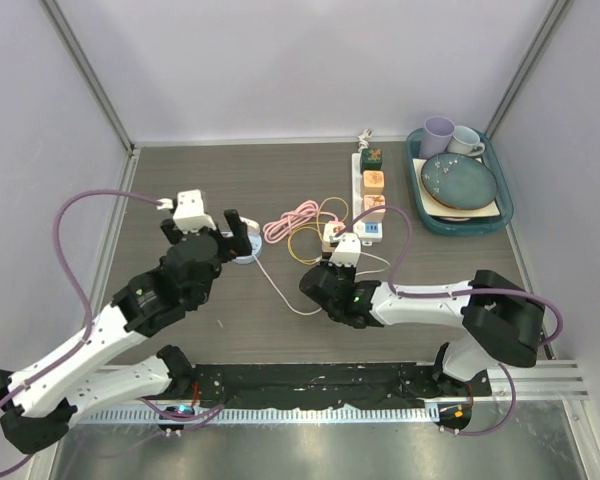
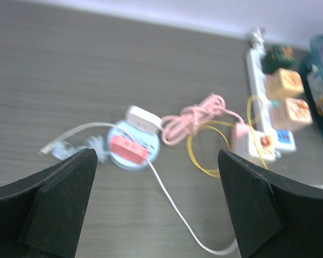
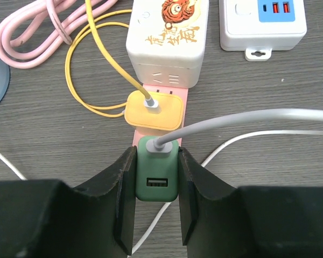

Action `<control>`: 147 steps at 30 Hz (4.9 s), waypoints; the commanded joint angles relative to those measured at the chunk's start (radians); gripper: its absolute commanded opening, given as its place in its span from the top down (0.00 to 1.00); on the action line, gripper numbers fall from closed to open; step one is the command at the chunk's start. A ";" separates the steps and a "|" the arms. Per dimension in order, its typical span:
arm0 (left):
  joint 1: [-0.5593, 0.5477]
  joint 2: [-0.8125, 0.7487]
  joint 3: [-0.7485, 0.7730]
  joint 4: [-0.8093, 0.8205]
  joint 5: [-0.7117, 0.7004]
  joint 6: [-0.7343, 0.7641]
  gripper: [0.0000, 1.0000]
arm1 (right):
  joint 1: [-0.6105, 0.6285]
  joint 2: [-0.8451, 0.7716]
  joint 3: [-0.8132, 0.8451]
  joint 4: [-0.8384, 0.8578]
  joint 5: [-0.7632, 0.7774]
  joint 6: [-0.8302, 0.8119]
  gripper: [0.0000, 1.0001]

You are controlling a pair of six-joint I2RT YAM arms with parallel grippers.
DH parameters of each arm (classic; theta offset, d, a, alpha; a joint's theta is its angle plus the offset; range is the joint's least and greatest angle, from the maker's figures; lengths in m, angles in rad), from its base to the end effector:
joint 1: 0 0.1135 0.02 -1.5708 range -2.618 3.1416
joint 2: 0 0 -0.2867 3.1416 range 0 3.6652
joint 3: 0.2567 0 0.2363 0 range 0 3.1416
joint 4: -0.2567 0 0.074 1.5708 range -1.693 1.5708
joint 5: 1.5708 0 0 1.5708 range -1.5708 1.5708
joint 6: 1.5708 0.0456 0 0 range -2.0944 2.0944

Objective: Insert the plug
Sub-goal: Insert the plug into the socket.

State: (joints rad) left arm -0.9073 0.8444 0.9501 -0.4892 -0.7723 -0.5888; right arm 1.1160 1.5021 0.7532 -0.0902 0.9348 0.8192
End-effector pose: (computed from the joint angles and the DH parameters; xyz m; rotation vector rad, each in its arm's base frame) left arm 0.1171 -0.0981 0.3717 -0.2006 1.8409 -0.2876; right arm 0.1542 0.2319 0.2126 0.0864 2.0272 0.0581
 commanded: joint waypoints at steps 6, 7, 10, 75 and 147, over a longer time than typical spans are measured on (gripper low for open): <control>0.022 -0.136 -0.140 0.329 -0.360 0.486 0.00 | 0.022 0.030 0.092 -0.026 0.104 0.081 0.99; 0.025 -0.146 -0.172 0.343 -0.364 0.491 0.00 | 0.024 0.033 0.092 -0.028 0.108 0.087 0.99; 0.045 -0.179 -0.217 0.371 -0.369 0.507 0.00 | 0.022 0.052 0.098 -0.040 0.131 0.104 0.99; 0.140 -0.266 -0.280 0.386 -0.312 0.478 0.00 | 0.096 0.211 0.255 -0.413 0.398 0.549 0.99; 0.165 -0.272 -0.284 0.385 -0.308 0.489 0.00 | -0.039 0.284 0.446 -0.534 -0.226 0.176 0.28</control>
State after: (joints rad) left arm -0.7456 0.5797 0.6651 -0.1467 -1.0760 -0.0959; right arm 1.0748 1.8179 1.1530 -0.5938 0.7952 1.0275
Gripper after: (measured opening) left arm 0.996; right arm 0.650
